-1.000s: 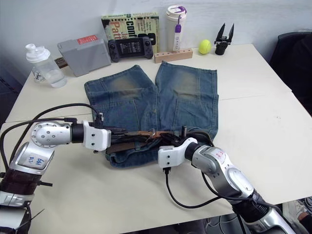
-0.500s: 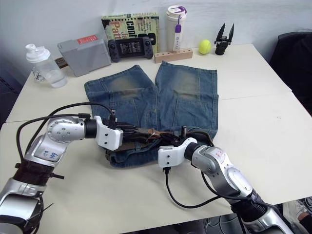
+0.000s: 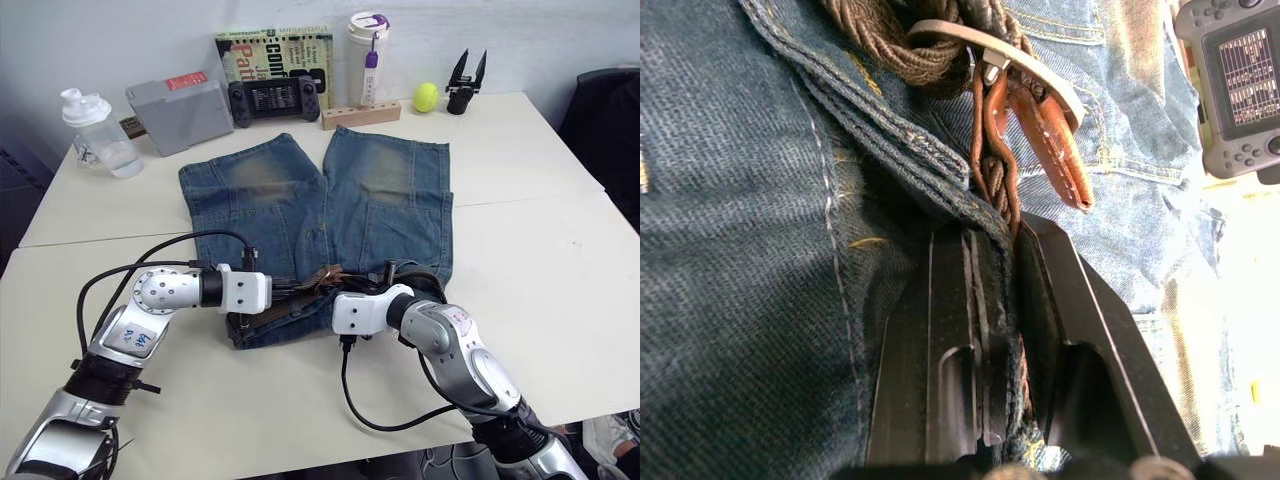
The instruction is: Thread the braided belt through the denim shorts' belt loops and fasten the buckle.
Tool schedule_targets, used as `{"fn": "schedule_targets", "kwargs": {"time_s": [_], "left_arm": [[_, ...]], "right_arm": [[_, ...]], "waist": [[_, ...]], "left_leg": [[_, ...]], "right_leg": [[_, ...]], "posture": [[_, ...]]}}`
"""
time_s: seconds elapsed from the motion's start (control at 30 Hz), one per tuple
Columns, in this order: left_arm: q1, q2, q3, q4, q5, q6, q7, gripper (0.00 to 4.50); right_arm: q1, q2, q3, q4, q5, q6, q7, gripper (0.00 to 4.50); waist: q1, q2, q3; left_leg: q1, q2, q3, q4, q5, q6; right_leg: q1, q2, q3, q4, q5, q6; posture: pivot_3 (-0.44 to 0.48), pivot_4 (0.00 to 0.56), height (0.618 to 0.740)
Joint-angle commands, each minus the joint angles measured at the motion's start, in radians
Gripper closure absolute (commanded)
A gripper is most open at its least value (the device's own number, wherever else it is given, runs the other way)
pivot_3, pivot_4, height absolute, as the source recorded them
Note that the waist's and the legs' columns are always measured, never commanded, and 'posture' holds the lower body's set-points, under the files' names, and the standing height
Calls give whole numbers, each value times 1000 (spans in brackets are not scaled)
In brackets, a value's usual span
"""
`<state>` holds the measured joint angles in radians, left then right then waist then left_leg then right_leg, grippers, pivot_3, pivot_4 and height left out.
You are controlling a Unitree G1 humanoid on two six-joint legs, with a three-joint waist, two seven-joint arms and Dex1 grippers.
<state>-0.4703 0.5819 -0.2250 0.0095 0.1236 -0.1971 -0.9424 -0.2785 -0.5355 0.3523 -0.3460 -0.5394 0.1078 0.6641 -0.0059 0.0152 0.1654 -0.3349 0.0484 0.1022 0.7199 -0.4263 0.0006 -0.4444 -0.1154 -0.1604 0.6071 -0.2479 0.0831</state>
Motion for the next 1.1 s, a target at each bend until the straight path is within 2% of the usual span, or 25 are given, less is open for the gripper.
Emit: {"fn": "schedule_targets", "kwargs": {"time_s": [0.03,0.23,0.5,0.57,0.6,0.63,0.77,0.8,0.97,1.1], "left_arm": [[-36,-37,-54,-17,-7,-29,-13,4500],[-103,-77,-69,42,22,-52,14,4500],[-126,-112,-91,85,29,-59,17,4500],[-117,-115,-96,87,28,-59,17,4500],[-111,-116,-98,90,29,-61,19,4500],[-107,-117,-98,93,29,-60,20,4500],[-99,-121,-100,97,29,-57,25,4500],[-98,-123,-100,97,29,-56,26,4500],[-96,-127,-102,102,30,-56,31,4500],[-100,-131,-104,107,31,-59,32,4500]], "right_arm": [[-22,12,16,-40,12,-52,0,4470],[-5,-7,38,-48,39,-102,43,4470],[31,-4,-11,-88,110,22,131,4470],[37,1,-33,-103,135,63,142,3445],[45,-2,-54,-123,171,106,168,3175],[54,-5,-78,-147,214,154,198,2660],[48,-24,-204,-255,414,329,296,1075],[36,-39,-240,-277,460,366,316,819],[-12,-102,-396,-336,704,556,388,819],[-51,-136,-363,-276,678,499,338,819]], "waist": [[4,0,0],[7,0,0],[3,0,0],[7,0,0],[8,0,0],[10,0,0],[12,0,0],[13,0,0],[22,-1,0],[27,-1,0]], "left_leg": [[0,0,0,0,0,0],[0,0,0,1,0,0],[0,0,0,0,0,0],[0,0,0,1,0,0],[0,0,0,1,0,0],[0,0,0,1,0,0],[0,-1,-1,2,0,0],[0,-1,-1,2,0,1],[0,-1,-1,3,0,1],[0,-1,-1,3,0,1]], "right_leg": [[0,0,0,0,0,0],[0,0,0,0,0,0],[0,0,0,1,0,0],[0,0,0,1,0,0],[0,0,0,1,0,0],[0,0,0,1,0,0],[0,0,0,1,0,0],[0,0,0,1,0,0],[1,0,0,2,0,0],[1,0,0,2,0,0]], "posture": [[0,150,720],[0,150,720],[0,150,720],[0,150,720],[0,150,720],[0,150,720],[0,150,720],[0,150,720],[0,150,720],[0,150,720]]}}
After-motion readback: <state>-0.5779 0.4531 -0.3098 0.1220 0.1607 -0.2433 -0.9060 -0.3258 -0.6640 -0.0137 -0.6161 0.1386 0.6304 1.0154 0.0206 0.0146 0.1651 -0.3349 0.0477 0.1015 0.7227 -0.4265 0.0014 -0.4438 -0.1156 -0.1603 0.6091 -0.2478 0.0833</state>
